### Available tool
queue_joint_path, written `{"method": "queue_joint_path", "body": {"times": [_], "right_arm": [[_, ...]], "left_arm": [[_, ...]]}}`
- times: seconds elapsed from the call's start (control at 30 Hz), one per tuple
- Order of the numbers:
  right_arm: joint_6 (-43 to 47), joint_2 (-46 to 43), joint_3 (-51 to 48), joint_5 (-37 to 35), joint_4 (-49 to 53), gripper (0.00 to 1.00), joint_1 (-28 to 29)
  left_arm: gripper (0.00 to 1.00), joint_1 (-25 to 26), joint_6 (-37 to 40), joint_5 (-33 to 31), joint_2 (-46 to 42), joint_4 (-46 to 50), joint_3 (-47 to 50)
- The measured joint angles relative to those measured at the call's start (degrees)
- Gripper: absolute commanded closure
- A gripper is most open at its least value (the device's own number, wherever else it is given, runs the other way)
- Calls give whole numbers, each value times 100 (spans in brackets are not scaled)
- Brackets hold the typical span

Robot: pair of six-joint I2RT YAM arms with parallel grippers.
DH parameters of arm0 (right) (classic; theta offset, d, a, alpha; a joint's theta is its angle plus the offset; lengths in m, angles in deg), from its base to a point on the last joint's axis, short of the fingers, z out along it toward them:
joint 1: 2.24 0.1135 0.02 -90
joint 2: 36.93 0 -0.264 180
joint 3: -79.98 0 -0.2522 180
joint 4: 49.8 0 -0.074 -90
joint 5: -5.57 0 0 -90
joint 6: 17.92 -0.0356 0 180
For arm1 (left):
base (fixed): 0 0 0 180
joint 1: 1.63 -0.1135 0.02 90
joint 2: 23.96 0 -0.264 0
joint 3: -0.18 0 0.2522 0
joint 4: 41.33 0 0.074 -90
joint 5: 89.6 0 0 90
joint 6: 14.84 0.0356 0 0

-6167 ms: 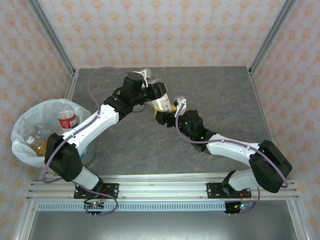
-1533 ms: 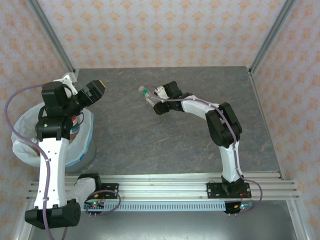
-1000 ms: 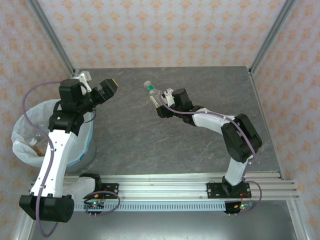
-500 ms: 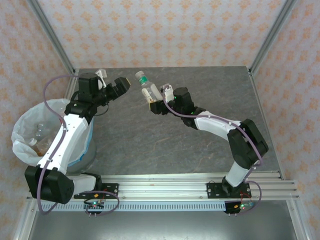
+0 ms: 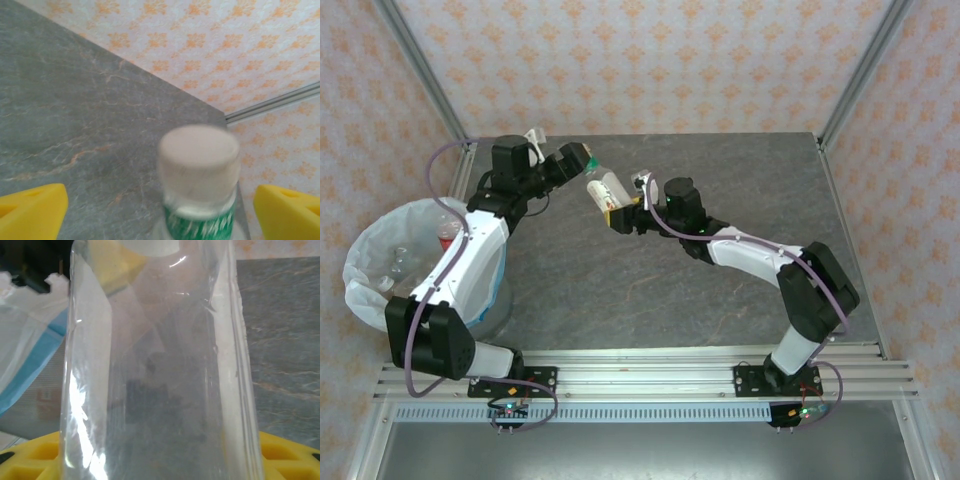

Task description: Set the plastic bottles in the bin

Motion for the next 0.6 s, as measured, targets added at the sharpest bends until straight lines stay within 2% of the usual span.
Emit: {"method": "queue_joint_path", "body": {"times": [0.1,0.23,0.4,0.5,0.6], "right_arm": [[-61,4,48,146,-11,50,105],[-120,4,96,236,-127,50,203],[-120,4,105,225,-186,46,238],[-101,4,105,203,-186,37,240],[-101,4,105,203,-219,19,264]], "left_arm": [[13,109,4,33,125,-94,-98],[39,223,20,50,289,-92,-275],[55,232,68,33,306,-90,-286],[62,232,-55,31,280,-83,-286],[71,232,-39,7,186,-39,-286]]}}
